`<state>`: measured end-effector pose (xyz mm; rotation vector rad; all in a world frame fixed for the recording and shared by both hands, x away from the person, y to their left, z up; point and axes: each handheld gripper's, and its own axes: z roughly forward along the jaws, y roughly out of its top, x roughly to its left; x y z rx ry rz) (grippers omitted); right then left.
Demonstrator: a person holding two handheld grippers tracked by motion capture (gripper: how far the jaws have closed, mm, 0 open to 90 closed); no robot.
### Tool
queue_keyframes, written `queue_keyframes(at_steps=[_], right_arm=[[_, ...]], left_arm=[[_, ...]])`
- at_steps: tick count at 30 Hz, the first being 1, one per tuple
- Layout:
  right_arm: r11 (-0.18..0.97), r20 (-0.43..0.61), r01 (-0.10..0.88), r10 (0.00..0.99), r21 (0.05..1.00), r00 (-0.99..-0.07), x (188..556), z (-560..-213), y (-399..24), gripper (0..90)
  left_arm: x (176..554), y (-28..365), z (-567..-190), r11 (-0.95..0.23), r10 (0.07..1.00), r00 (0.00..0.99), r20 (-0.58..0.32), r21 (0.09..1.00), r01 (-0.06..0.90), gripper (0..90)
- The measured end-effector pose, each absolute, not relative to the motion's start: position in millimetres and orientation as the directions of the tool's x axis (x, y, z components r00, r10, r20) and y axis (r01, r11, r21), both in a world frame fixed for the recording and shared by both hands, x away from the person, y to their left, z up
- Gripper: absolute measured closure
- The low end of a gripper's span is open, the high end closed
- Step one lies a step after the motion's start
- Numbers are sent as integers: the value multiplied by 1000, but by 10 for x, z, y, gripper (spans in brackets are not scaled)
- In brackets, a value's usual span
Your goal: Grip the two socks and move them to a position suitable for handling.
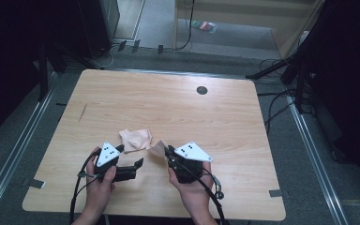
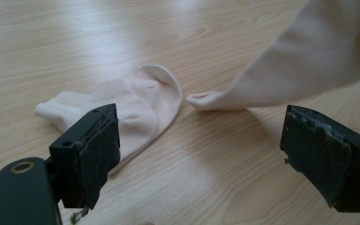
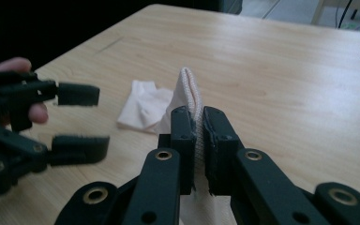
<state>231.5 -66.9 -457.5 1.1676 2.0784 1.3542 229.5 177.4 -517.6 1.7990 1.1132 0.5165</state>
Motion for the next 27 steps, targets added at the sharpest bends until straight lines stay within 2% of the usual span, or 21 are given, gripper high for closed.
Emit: queue_keyframes(at_steps=[4,12,18,23,27], right_arm=[[153,125,409,807,900,-578,2339,-4402,-632,843],[140,139,396,790,908,-597,2309,-4270,-462,843],[84,212,417,762,905,-612,2218,-4256,-402,840],[17,292,504,798,863,-528,2317,-4505,-609,835],[-72,370,588,837,805,-404,2518,-4858,-962,833]], left_arm=[[2266,1678,-5203,-179,845,523,-108,865,468,127],[2214,1378,-5279,-227,826,558,-84,856,464,93],[2204,1603,-5250,-180,823,559,-104,885,430,82],[2278,1852,-5211,-116,806,568,-167,896,429,83],[2361,1891,-5256,-100,824,532,-195,874,476,84]])
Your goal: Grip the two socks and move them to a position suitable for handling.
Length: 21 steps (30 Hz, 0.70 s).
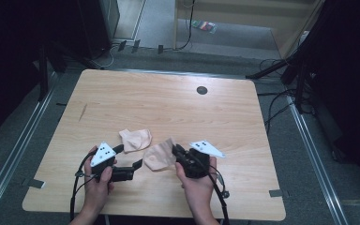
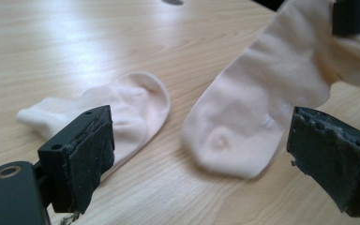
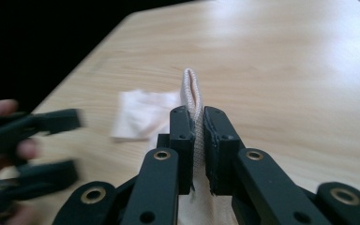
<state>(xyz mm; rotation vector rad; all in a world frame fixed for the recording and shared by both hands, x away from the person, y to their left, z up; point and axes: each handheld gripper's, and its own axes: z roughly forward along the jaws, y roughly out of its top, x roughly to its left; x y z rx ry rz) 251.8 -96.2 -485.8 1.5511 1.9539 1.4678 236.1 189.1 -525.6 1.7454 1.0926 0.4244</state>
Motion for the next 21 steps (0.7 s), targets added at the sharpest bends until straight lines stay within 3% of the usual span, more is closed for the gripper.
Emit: queue_keyframes(at_steps=[3,5,7,9,15,16,17,19,21], right_arm=[[-123,394,624,863,772,-317,2634,-5115,-1248,792],[-119,385,628,871,769,-305,2644,-5145,-1291,769],[-109,335,619,905,778,-262,2676,-5244,-1463,630],[-121,319,609,920,784,-226,2684,-5267,-1581,589],[-98,242,558,951,824,-191,2647,-5176,-1841,586],[-51,215,561,949,826,-231,2620,-5140,-1860,587],[-51,215,561,949,826,-231,2620,-5140,-1860,587],[46,174,597,936,801,-305,2605,-5200,-1771,583],[103,123,594,937,798,-327,2604,-5285,-1695,585]], left_arm=[[2437,1822,-5322,-106,840,498,-217,833,542,89],[2455,1790,-5343,-116,843,492,-216,821,559,89],[2472,1710,-5375,-130,851,483,-205,809,573,141],[2478,1657,-5386,-149,846,495,-197,805,575,141],[2531,1532,-5395,-159,834,511,-207,797,583,155],[2548,1517,-5393,-145,833,506,-223,796,588,262],[2563,1504,-5392,-135,833,502,-232,796,591,262],[2608,1447,-5391,-138,836,498,-230,791,597,409],[2680,1329,-5397,-159,836,501,-222,777,609,463]])
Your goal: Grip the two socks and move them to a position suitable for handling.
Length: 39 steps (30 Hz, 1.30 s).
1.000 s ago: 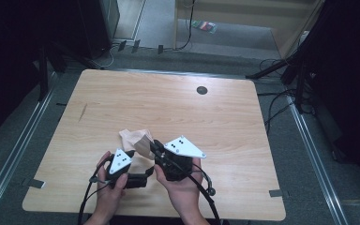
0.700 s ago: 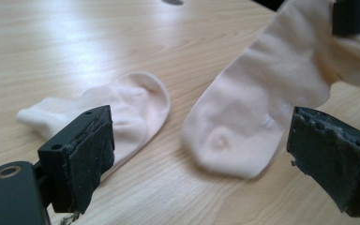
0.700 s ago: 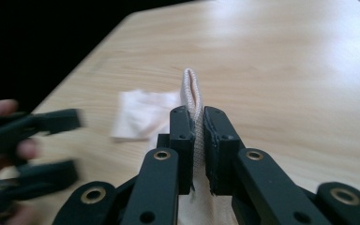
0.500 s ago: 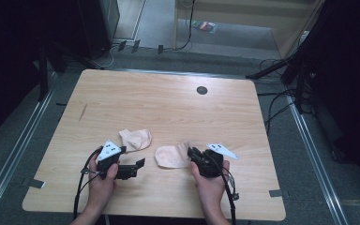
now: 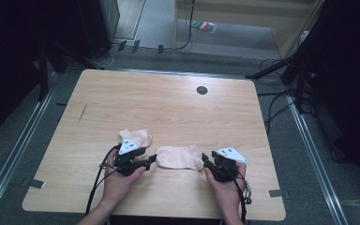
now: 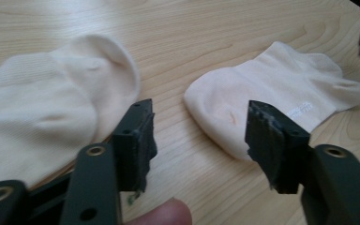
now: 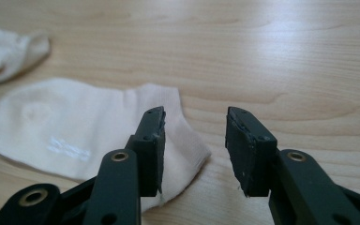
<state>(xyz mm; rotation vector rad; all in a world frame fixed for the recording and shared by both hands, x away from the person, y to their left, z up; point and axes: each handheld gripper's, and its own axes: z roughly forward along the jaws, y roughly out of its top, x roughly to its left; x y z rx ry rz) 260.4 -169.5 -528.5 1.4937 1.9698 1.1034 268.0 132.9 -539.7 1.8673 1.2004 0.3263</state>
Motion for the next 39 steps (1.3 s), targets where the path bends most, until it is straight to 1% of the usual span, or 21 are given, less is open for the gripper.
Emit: queue_keyframes(at_steps=[3,4,6,7,8,11,12,14,16,18,21,24,25,27,30,33,35,39], right_arm=[[116,125,609,933,785,-339,2625,-5344,-1643,586],[138,112,614,930,777,-351,2651,-5390,-1605,589],[170,79,614,931,771,-357,2667,-5434,-1583,622],[170,79,614,931,771,-357,2667,-5434,-1583,622],[175,73,616,932,768,-355,2670,-5452,-1577,639],[207,35,599,930,773,-366,2662,-5472,-1563,735],[216,24,595,929,774,-368,2660,-5474,-1562,781],[213,26,598,931,772,-365,2662,-5474,-1573,843],[212,31,600,929,772,-368,2667,-5471,-1580,872],[204,43,602,928,772,-370,2662,-5459,-1583,888],[194,64,593,920,781,-386,2622,-5413,-1564,892],[191,82,564,903,803,-422,2490,-5301,-1481,893],[189,84,555,899,810,-430,2451,-5279,-1458,893],[191,87,547,893,815,-442,2414,-5259,-1433,893],[203,89,536,878,819,-470,2311,-5224,-1348,894],[219,93,529,861,820,-500,2229,-5222,-1270,897],[223,93,532,859,817,-504,2216,-5234,-1252,898],[255,86,544,848,799,-523,2197,-5319,-1181,900]], left_arm=[[2733,1268,-5408,-162,835,496,-239,755,636,503],[2773,1239,-5426,-155,827,497,-264,742,652,517],[2781,1223,-5433,-159,828,497,-259,742,651,570],[2785,1205,-5441,-167,829,500,-250,742,649,570],[2791,1182,-5448,-181,835,499,-234,739,649,584],[2808,1133,-5468,-213,837,506,-206,730,649,634],[2808,1117,-5476,-226,839,509,-190,730,645,675],[2809,1106,-5483,-248,836,523,-168,734,632,784],[2805,1128,-5472,-261,821,546,-168,740,620,874],[2775,1171,-5440,-277,816,560,-147,750,601,886],[2697,1269,-5385,-272,810,568,-144,766,582,889],[2593,1392,-5351,-264,810,568,-150,771,580,890],[2502,1489,-5329,-254,816,558,-153,771,584,890],[2461,1535,-5316,-250,813,560,-159,772,584,890],[2327,1678,-5244,-253,819,556,-146,776,578,891],[2226,1796,-5218,-261,824,552,-131,775,575,892],[2170,1885,-5237,-269,829,545,-124,766,583,893],[2137,2003,-5310,-268,838,528,-136,741,616,895]])
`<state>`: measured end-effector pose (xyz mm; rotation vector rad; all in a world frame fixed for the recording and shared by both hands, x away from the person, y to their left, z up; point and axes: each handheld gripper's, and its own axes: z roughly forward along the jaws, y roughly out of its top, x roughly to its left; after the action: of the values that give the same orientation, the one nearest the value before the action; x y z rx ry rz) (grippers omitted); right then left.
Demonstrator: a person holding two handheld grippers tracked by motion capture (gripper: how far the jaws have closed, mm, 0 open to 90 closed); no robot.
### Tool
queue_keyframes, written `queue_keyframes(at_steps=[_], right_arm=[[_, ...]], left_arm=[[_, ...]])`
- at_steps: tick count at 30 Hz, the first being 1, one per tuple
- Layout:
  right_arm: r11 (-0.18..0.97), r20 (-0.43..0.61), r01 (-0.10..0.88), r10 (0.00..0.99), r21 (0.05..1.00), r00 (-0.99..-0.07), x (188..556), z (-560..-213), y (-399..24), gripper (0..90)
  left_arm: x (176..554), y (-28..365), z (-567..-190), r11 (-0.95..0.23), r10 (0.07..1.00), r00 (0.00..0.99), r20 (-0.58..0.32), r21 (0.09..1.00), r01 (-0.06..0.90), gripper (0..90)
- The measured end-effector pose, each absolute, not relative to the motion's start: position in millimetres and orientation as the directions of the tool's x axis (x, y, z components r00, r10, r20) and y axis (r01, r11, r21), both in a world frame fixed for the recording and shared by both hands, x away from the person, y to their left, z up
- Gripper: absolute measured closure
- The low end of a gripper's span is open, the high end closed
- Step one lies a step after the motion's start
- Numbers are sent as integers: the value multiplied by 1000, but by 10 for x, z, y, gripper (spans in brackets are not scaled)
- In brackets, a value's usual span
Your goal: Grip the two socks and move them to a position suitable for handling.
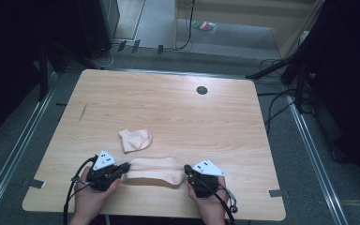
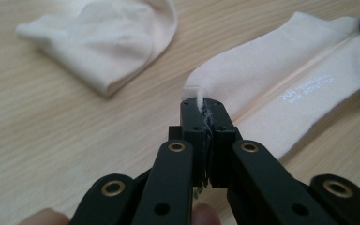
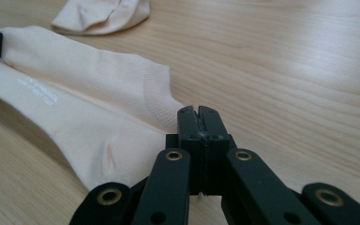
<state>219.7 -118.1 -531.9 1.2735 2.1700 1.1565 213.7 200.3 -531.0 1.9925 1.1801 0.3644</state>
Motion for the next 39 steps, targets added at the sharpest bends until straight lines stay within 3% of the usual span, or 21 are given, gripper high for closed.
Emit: queue_keyframes(at_steps=[6,7,9,13,19,26,33,36,38,39], right_arm=[[266,105,559,833,786,-543,2229,-5378,-1145,888],[266,120,565,824,781,-553,2230,-5386,-1147,842],[239,136,545,817,804,-560,2229,-5376,-1189,584],[194,165,536,819,821,-549,2254,-5328,-1257,534],[164,185,549,831,820,-525,2300,-5323,-1300,516],[173,177,545,830,820,-529,2308,-5342,-1268,515],[166,180,547,833,820,-523,2324,-5344,-1273,516],[173,173,545,833,820,-525,2334,-5354,-1258,516],[171,175,548,835,819,-522,2339,-5360,-1235,516],[176,171,546,834,819,-525,2345,-5360,-1224,516]], left_arm=[[2138,1949,-5403,-305,824,550,-137,710,634,882],[2137,1936,-5421,-300,826,547,-139,712,635,835],[2146,1934,-5414,-259,845,514,-149,727,636,504],[2186,1982,-5367,-200,857,487,-172,759,620,449],[2487,1986,-5248,-138,902,405,-146,793,594,452],[2924,1787,-5368,-216,929,367,-46,736,641,398],[2985,1751,-5466,-244,943,333,20,721,648,378],[3003,1766,-5471,-235,947,319,25,730,642,461],[3009,1775,-5475,-234,948,318,28,739,632,672],[3008,1785,-5475,-238,947,318,36,742,627,672]])
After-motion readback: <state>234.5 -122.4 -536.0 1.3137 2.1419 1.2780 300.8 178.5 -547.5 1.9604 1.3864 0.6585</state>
